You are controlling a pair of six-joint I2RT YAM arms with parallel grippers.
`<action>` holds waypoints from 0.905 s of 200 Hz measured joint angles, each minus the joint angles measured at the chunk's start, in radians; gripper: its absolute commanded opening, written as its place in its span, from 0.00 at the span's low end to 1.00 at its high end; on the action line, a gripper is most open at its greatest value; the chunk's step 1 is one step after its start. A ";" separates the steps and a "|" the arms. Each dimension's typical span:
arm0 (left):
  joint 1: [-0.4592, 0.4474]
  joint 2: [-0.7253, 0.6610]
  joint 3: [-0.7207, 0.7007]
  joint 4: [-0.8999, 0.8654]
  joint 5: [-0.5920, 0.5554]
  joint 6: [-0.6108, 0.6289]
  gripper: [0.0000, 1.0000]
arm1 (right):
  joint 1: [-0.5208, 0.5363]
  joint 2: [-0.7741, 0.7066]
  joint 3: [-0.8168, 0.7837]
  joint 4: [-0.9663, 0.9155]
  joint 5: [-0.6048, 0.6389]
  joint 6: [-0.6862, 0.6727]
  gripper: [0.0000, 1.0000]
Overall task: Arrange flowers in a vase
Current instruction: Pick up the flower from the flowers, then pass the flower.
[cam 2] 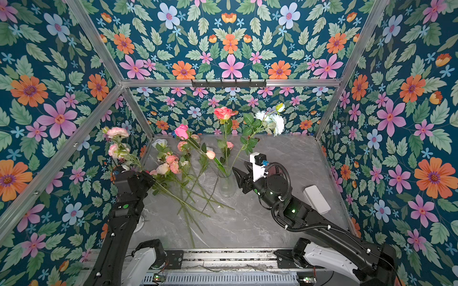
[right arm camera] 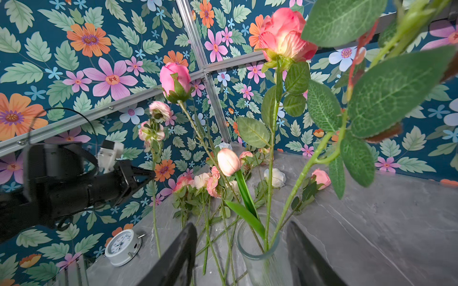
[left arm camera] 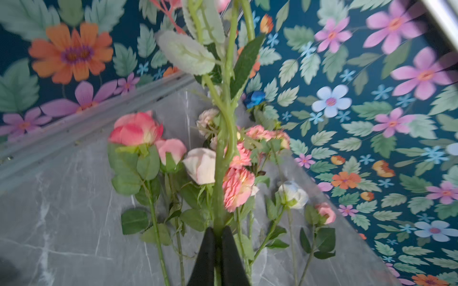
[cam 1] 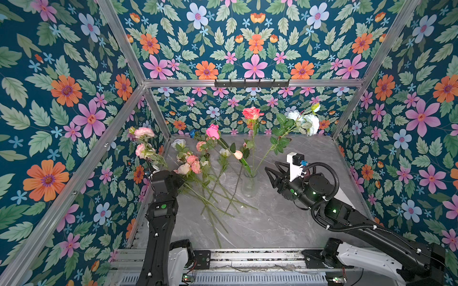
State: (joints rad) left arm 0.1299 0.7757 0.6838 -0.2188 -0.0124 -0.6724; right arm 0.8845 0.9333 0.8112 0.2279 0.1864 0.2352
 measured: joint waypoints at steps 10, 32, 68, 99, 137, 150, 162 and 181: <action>0.000 -0.032 0.036 -0.020 0.007 0.013 0.00 | 0.000 0.003 0.012 -0.002 -0.001 0.000 0.60; -0.001 -0.080 0.111 -0.029 0.118 0.044 0.00 | 0.000 0.011 0.058 -0.021 -0.038 0.003 0.66; -0.010 -0.180 0.167 0.030 0.391 0.062 0.00 | 0.000 0.066 0.204 -0.074 -0.164 0.031 0.74; -0.034 -0.208 0.151 0.209 0.657 0.013 0.00 | 0.046 0.207 0.418 -0.129 -0.291 0.073 0.80; -0.073 -0.217 0.069 0.504 0.879 -0.170 0.00 | 0.089 0.429 0.707 -0.210 -0.420 0.102 0.83; -0.094 -0.214 0.065 0.573 0.921 -0.200 0.00 | 0.089 0.511 0.810 -0.239 -0.445 0.113 0.83; -0.116 -0.209 0.060 0.629 0.948 -0.223 0.00 | 0.089 0.584 0.903 -0.268 -0.472 0.129 0.83; -0.149 -0.198 0.048 0.678 0.975 -0.242 0.00 | 0.091 0.694 1.050 -0.324 -0.512 0.142 0.83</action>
State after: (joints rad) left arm -0.0189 0.5781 0.7322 0.4587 0.9630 -0.9142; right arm 0.9756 1.6272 1.8614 -0.0959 -0.3260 0.3767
